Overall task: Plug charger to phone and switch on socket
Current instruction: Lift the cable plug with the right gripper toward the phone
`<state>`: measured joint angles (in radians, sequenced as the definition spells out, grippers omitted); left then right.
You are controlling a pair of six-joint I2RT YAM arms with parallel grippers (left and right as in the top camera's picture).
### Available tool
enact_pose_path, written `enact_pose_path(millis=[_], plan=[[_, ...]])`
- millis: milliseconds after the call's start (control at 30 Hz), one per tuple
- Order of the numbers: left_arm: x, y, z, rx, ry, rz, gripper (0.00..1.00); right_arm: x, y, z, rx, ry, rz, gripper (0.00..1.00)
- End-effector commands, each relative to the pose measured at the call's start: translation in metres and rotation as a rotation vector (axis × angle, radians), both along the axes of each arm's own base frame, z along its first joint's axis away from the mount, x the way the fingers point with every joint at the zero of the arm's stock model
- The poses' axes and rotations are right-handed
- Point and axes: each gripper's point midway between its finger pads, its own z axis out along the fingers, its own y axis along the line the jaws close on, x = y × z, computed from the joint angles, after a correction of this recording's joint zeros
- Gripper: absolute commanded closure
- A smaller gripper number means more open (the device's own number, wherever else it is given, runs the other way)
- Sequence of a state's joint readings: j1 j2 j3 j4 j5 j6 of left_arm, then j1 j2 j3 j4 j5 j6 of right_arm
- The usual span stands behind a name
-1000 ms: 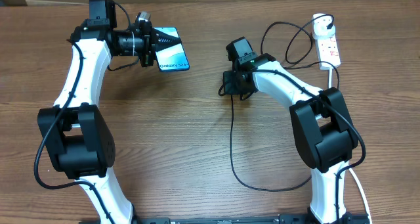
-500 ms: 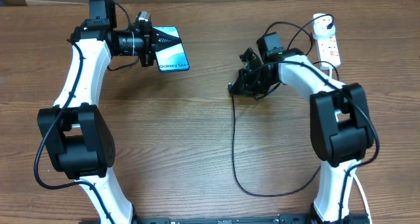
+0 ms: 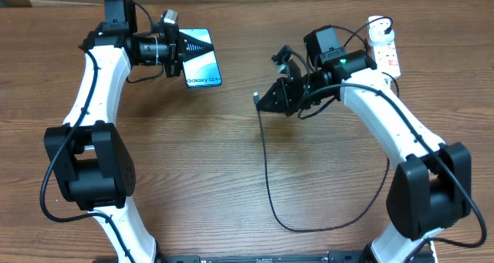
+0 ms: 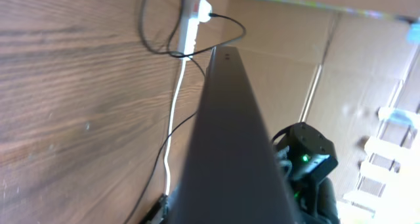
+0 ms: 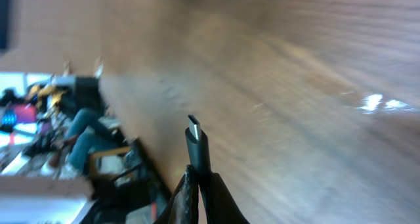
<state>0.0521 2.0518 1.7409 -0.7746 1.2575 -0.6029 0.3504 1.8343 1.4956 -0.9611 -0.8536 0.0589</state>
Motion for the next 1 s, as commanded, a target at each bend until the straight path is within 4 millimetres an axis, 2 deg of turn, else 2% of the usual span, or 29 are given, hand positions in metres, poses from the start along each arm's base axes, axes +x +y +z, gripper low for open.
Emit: enact_pose_path(millis=[0, 200, 433, 467, 533, 633, 700, 833, 967], plan=[[-0.012, -0.013, 0.040, -0.107, -0.178, -0.107, 0.96, -0.025, 0.020, 0.023, 0.092, 0.006, 0.085, 0.96], [-0.012, -0.014, 0.052, -0.144, -0.289, -0.146, 0.96, -0.053, 0.043, 0.043, 0.215, 0.069, 0.183, 0.96], [-0.011, -0.014, 0.052, -0.142, -0.302, -0.147, 0.96, -0.057, 0.052, 0.056, 0.290, 0.074, 0.214, 0.96], [-0.011, -0.014, 0.052, -0.141, -0.302, -0.146, 0.96, -0.054, 0.051, 0.053, 0.268, 0.074, 0.197, 0.96], [-0.011, -0.014, 0.052, -0.139, -0.305, -0.146, 0.96, -0.041, 0.044, 0.033, 0.143, 0.047, 0.129, 0.96], [-0.010, -0.013, 0.053, -0.137, -0.317, -0.144, 0.96, -0.017, 0.022, -0.006, -0.126, -0.002, -0.024, 0.96], [-0.008, -0.010, 0.053, -0.135, -0.327, -0.139, 0.96, -0.008, 0.012, -0.021, -0.246, -0.036, -0.081, 0.87], [-0.002, 0.001, 0.055, -0.130, -0.335, -0.113, 0.96, -0.008, 0.013, -0.039, -0.362, -0.089, -0.082, 0.66], [0.008, 0.021, 0.052, -0.104, -0.299, -0.047, 0.96, -0.008, 0.015, -0.066, -0.499, -0.121, -0.087, 0.56]])
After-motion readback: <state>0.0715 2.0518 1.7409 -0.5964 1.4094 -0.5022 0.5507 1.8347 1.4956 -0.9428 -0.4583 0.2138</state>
